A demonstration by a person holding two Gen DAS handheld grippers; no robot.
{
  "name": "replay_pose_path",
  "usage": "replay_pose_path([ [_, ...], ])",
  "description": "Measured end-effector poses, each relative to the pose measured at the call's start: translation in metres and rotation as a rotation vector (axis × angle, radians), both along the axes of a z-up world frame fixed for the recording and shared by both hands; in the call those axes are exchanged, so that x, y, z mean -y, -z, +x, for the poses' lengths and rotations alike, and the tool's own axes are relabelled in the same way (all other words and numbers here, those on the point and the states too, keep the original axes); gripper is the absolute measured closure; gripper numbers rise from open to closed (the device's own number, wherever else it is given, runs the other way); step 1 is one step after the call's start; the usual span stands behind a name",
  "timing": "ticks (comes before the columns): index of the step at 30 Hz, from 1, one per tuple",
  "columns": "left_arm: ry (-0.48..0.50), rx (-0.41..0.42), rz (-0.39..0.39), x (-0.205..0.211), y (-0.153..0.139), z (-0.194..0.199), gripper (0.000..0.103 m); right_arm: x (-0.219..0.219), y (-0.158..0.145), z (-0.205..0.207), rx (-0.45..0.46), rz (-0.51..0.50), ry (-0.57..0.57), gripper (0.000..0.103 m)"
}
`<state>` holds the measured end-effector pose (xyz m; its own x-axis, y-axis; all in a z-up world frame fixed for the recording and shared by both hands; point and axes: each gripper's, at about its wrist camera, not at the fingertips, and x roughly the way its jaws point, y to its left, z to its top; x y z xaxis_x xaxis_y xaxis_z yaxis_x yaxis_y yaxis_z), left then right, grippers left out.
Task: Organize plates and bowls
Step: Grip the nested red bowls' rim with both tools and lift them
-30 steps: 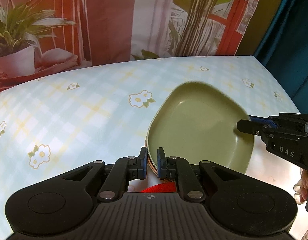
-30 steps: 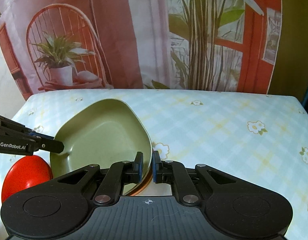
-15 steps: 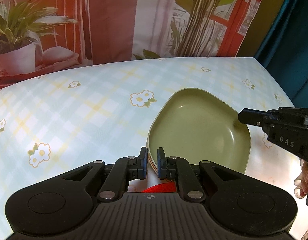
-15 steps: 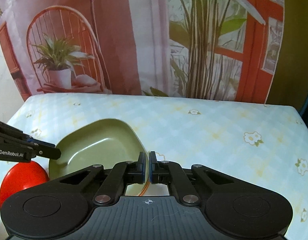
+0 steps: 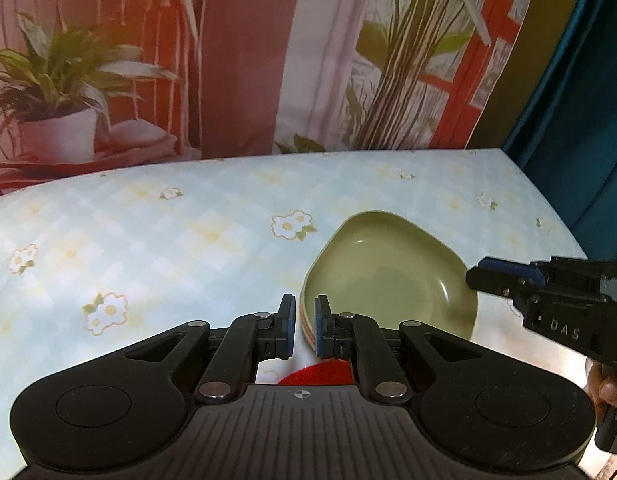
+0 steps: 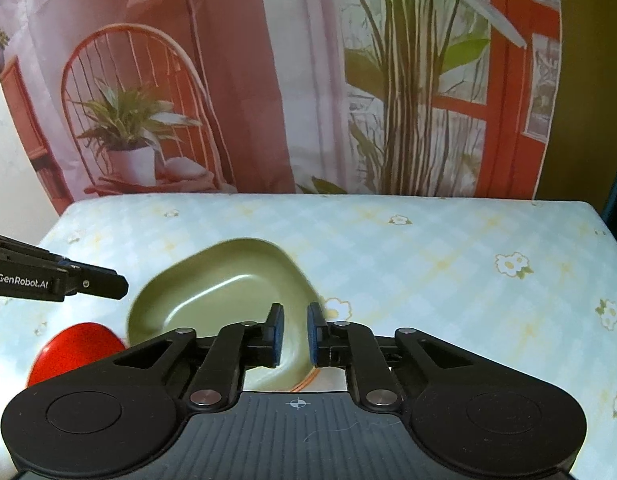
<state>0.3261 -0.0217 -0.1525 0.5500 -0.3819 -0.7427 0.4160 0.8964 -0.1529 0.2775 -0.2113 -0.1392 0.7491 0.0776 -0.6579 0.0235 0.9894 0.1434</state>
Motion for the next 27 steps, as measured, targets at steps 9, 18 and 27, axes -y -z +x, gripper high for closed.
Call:
replay_pose_path([
  [9, -0.050, 0.022, 0.013, -0.032, -0.004, -0.029, 0.092, -0.037, -0.005, -0.026, 0.016, 0.052, -0.005, 0.081],
  [18, -0.067, -0.018, 0.004, -0.051, 0.012, -0.043, 0.084, -0.068, 0.007, -0.047, -0.026, 0.114, -0.010, 0.080],
  [27, -0.054, -0.052, -0.018, -0.053, 0.030, -0.053, 0.084, -0.090, 0.020, -0.050, -0.084, 0.135, -0.033, 0.080],
])
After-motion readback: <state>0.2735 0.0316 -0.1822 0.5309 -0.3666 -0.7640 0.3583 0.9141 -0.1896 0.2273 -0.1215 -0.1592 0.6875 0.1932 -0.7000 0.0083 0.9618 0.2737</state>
